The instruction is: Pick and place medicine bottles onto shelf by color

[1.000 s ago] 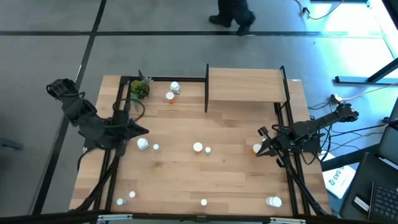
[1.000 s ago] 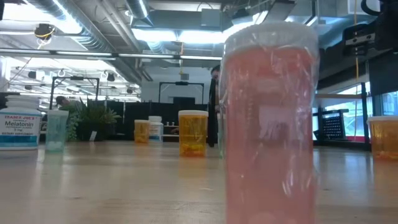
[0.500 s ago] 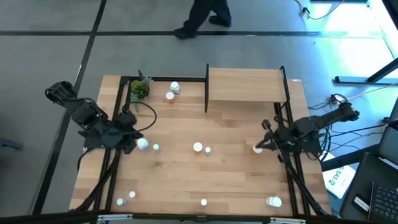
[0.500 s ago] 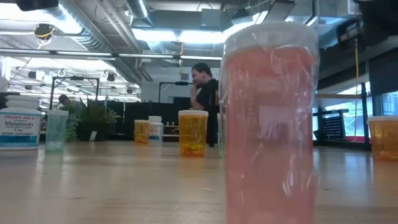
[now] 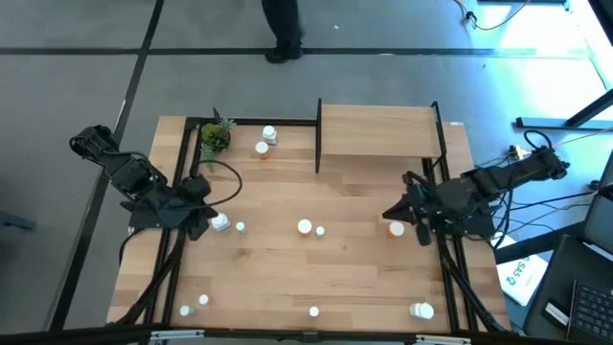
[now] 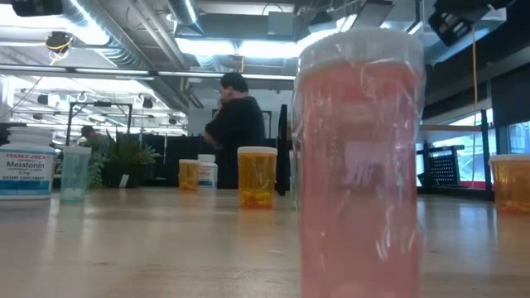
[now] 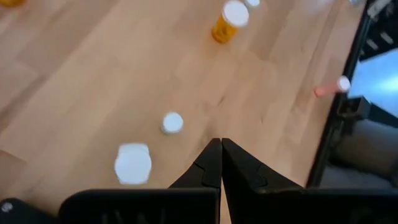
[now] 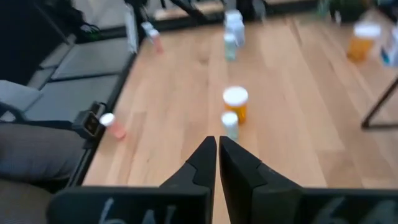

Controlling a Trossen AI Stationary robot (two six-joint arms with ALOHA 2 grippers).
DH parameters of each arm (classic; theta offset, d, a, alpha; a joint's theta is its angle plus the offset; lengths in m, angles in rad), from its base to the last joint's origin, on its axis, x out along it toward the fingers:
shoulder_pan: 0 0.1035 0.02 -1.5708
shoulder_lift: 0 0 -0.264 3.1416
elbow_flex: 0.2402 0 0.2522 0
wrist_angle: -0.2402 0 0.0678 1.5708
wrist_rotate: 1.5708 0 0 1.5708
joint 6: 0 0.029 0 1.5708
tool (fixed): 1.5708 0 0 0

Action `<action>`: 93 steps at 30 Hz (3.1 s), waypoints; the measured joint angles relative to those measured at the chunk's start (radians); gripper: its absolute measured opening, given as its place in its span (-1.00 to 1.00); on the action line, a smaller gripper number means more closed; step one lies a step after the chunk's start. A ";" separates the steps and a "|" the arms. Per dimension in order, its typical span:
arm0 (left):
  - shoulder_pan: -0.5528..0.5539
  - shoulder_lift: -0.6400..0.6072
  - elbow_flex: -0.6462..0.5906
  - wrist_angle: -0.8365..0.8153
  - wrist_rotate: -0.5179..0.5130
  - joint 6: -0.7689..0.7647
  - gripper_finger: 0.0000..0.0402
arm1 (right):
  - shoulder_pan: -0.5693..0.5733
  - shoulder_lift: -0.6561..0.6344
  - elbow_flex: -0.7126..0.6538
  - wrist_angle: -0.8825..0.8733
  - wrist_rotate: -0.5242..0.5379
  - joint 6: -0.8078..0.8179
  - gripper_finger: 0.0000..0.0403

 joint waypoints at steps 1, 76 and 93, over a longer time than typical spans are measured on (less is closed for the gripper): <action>0.000 0.000 0.000 0.000 0.009 0.000 -1.00 | -0.008 0.028 0.013 -0.010 0.000 0.020 -0.88; 0.000 0.133 -0.001 0.005 -0.029 -0.087 -1.00 | -0.115 0.191 0.051 -0.061 -0.079 0.043 -0.88; 0.019 0.165 -0.001 -0.076 0.050 -0.217 -0.10 | -0.114 0.191 0.051 -0.061 -0.079 0.043 -0.88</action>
